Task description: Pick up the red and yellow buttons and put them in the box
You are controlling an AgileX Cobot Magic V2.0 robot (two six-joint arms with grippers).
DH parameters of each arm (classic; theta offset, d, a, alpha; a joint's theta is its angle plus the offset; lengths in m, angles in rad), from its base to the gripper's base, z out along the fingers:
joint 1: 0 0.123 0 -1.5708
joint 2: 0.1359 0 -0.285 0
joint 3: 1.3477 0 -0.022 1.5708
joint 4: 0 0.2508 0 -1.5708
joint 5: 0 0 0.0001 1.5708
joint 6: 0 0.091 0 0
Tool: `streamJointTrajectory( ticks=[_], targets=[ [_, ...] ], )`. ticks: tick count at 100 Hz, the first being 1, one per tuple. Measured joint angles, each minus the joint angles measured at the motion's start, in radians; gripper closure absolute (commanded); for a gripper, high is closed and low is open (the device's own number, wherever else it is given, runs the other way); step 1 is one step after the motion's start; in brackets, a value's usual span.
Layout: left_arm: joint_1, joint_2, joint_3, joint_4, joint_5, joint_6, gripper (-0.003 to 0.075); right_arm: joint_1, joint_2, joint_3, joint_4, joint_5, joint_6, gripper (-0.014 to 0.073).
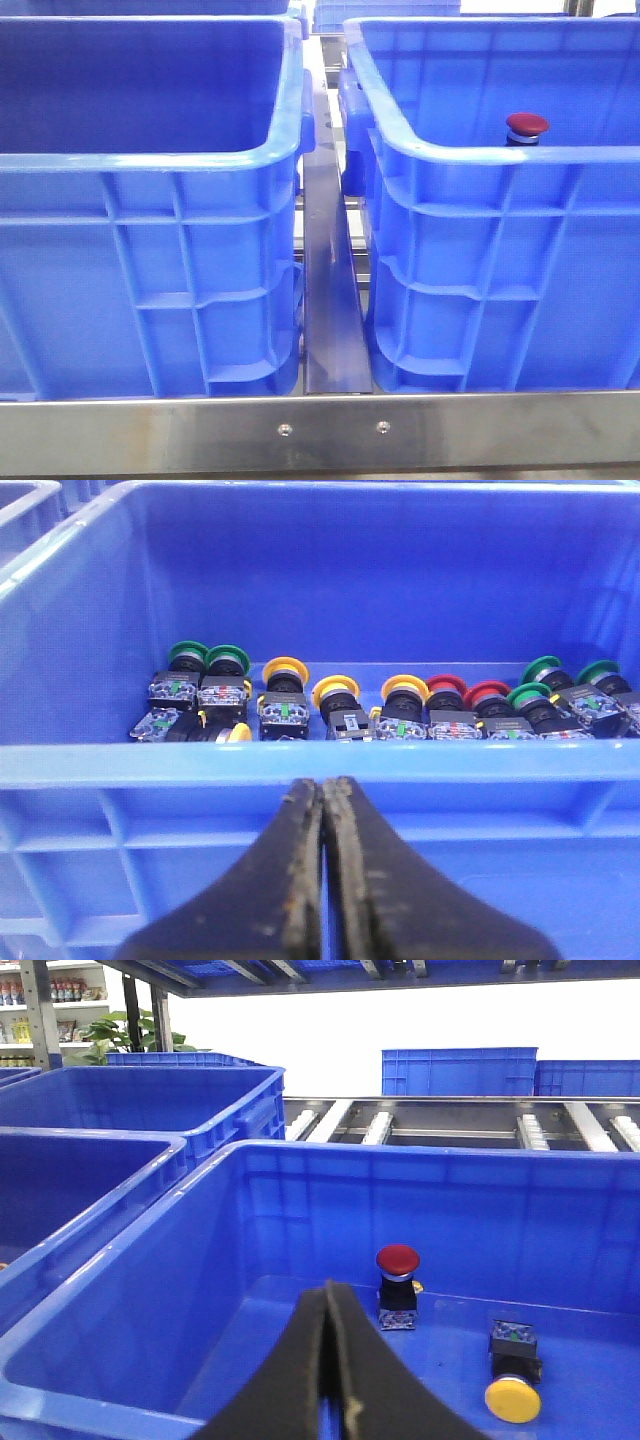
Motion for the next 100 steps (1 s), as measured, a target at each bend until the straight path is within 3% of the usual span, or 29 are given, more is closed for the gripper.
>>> streamJointTrajectory(
  ticks=[13,23,46,61,74,100],
  targets=[
    [0.000,0.000,0.000,0.000,0.000,0.000,0.0741,-0.006,0.000,0.012,-0.017,-0.056,0.007,0.0687],
    [0.000,0.000,0.000,0.000,0.000,0.000,0.0741,-0.025,0.000,0.030,-0.177,-0.081,0.121,0.0687],
    [0.000,0.000,0.000,0.000,-0.002,0.000,0.0741,-0.090,0.000,0.120,-0.827,-0.154,0.776,0.0687],
    [0.000,0.000,0.000,0.000,-0.002,0.000,0.0741,-0.128,0.000,0.190,-1.077,-0.258,1.075,0.0687],
    [0.000,0.000,0.000,0.000,-0.002,0.000,0.0741,-0.140,-0.037,0.199,-1.153,-0.202,1.138,0.0687],
    [0.000,0.000,0.000,0.000,-0.004,0.000,0.0741,-0.147,-0.052,0.199,-1.169,-0.181,1.154,0.0687]
  ],
)
